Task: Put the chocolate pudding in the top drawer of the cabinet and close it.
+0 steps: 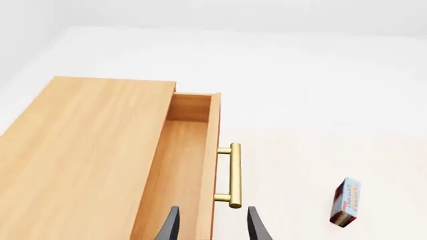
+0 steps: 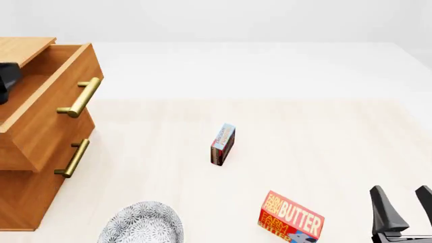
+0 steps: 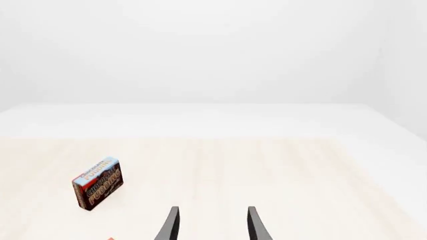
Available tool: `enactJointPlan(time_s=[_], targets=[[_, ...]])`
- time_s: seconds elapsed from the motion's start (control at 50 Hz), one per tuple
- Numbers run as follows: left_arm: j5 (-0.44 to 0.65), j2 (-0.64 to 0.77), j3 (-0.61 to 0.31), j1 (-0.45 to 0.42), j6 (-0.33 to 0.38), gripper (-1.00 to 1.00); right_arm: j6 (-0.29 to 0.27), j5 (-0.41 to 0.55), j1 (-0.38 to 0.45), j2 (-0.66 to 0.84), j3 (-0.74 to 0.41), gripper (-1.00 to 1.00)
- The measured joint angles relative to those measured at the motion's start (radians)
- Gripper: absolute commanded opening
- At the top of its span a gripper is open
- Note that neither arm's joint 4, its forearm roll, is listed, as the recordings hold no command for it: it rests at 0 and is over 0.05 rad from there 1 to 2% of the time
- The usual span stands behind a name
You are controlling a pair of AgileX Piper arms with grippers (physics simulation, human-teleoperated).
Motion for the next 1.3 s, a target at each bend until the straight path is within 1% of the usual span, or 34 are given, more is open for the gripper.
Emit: enactJointPlan(time_s=[0.32,0.64,0.78,1.3], targets=[[0.089,0.084,-0.047,0.002,0.0,1.0,0.0,0.0,0.0,0.0,0.0,1.0],[0.135,0.14,-0.072,0.002,0.004,1.0,0.0,0.0,0.0,0.0,0.0,1.0],[0.141,0.169,-0.078,0.006,0.008,1.0,0.0,0.0,0.0,0.0,0.0,1.0],[0.115,0.267,-0.051,0.0,0.016,1.0,0.0,0.0,0.0,0.0,0.0,1.0]])
